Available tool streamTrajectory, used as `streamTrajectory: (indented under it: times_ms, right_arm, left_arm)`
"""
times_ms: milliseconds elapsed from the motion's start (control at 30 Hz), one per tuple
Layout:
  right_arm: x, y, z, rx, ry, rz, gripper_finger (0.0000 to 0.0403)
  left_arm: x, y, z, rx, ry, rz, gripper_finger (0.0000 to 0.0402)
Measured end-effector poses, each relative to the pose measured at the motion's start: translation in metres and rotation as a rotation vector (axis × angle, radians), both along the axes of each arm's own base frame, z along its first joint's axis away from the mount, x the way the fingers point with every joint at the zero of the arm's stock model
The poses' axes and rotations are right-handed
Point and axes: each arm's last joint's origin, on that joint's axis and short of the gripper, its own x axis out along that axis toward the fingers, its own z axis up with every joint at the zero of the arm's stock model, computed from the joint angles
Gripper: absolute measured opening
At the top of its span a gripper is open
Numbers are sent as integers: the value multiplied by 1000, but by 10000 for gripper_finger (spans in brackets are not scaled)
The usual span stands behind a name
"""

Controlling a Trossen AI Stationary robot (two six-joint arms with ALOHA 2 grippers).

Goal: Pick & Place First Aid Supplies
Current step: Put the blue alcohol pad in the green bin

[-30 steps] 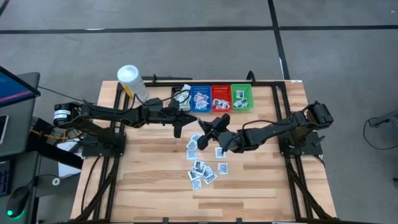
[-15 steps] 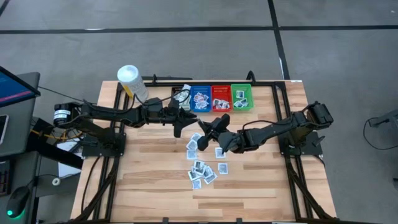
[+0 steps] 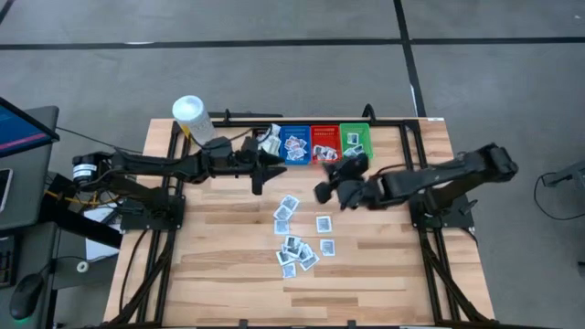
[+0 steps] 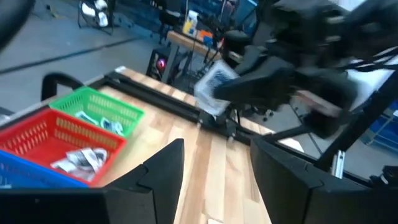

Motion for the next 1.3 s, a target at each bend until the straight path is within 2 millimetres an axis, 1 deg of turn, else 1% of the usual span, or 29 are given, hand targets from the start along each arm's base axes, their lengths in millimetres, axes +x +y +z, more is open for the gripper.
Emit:
streamTrajectory:
  times_ms: [167, 233, 367, 467, 633, 800, 933, 1100, 1200, 1300]
  right_arm:
    - [-40, -27, 8, 103, 119, -90, 0]
    - [-52, -38, 8, 150, 131, -113, 0]
    - [-74, -64, -5, 240, 151, -147, 0]
    - [-87, -84, -24, 324, 124, -169, 0]
    - [-95, -114, -54, 409, -58, -86, 0]
    - [-106, -142, -75, 433, -117, -167, 0]
    - [-109, -161, -81, 445, -105, -172, 0]
    - [-114, -177, -90, 457, -82, -244, 3]
    - [-113, -183, -94, 468, -87, -244, 20]
    - [-110, -187, -97, 465, -100, -241, 52]
  left_arm:
    - [-5, 4, 6, 12, -24, 18, 186]
    - [-5, 5, 6, 33, -22, 19, 186]
    - [-4, 5, 5, 65, -15, 17, 186]
    - [-4, 5, 5, 97, -10, 15, 186]
    - [-4, 6, 5, 106, -10, 17, 186]
    - [-4, 6, 5, 106, -9, 24, 186]
    - [-4, 6, 5, 106, -9, 25, 186]
    - [-5, 8, 5, 129, -7, 33, 186]
    - [-5, 9, 5, 132, -6, 37, 186]
    - [-5, 10, 3, 129, 12, 40, 186]
